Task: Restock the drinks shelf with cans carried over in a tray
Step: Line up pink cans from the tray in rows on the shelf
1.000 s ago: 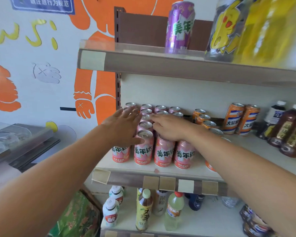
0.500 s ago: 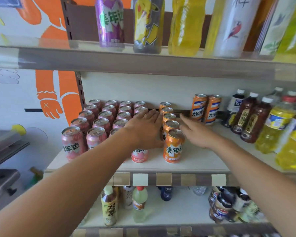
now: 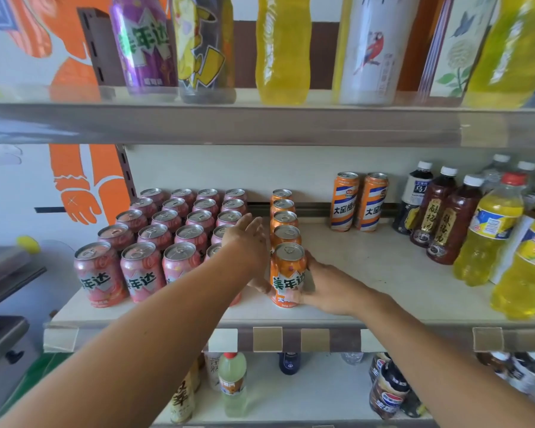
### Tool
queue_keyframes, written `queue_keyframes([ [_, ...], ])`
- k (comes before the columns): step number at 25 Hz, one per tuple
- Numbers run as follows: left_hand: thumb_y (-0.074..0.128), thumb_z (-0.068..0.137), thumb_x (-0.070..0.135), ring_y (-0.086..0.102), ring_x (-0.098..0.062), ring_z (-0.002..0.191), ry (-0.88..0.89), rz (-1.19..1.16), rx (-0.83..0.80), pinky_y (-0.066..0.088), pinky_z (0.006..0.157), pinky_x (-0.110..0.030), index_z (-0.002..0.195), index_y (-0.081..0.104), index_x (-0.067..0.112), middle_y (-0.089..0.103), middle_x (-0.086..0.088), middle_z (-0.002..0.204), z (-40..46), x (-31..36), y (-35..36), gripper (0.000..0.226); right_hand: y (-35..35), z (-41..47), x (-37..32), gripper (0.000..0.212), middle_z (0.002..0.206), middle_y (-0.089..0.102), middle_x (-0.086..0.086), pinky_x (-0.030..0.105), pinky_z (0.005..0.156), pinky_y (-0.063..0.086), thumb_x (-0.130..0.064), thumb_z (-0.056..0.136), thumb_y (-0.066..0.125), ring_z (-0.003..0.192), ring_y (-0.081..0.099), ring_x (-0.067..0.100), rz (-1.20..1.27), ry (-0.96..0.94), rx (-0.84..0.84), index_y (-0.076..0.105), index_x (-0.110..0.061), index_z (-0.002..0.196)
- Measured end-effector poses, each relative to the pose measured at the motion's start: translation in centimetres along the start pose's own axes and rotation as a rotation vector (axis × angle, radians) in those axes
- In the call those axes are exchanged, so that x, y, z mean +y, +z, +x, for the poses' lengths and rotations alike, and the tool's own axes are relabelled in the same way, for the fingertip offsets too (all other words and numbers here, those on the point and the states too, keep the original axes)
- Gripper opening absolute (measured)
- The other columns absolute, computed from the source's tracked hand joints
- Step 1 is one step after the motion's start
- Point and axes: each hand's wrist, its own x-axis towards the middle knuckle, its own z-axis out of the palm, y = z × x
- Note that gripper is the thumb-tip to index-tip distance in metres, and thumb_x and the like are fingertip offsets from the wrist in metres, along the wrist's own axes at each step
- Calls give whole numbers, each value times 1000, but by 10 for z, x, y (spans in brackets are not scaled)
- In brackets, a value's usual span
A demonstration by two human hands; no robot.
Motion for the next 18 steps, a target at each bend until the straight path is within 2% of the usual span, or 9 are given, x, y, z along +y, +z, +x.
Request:
queue_keyframes([
  [4,37,77,86,-19,-27,147,10,26,-46,-16,115,-46,155,-2,14,-7,-8,162,13,9,-1,113,7,4,3,84,154,38,-9,25,105,33,-54,91,59,136,42,14,30,-35,-16,6,-35,153],
  [11,35,78,86,-16,-27,148,-13,52,-46,-13,116,-46,154,-2,12,-6,-9,162,16,10,3,113,2,2,5,85,155,37,-5,26,107,34,-58,90,57,136,43,14,-13,-63,-37,9,-31,154],
  [13,40,80,82,-12,-28,148,-35,12,-42,-8,118,-46,154,4,10,-2,-10,162,10,5,4,110,-5,-5,5,88,157,34,-5,28,108,34,-60,88,58,139,40,15,-41,-42,-31,9,-31,154],
  [15,47,82,74,-4,-30,149,-93,-96,-12,3,121,-47,154,13,11,6,-11,162,0,-6,5,101,-13,-17,7,91,158,31,-1,34,106,38,-63,87,58,139,39,20,-203,0,53,9,-27,155],
  [18,47,88,59,21,-28,144,-114,-266,224,19,118,-43,142,40,16,33,-9,152,-29,-14,0,69,-17,-37,13,74,150,42,5,37,98,43,-52,94,53,133,42,24,-503,-2,246,20,-20,152],
])
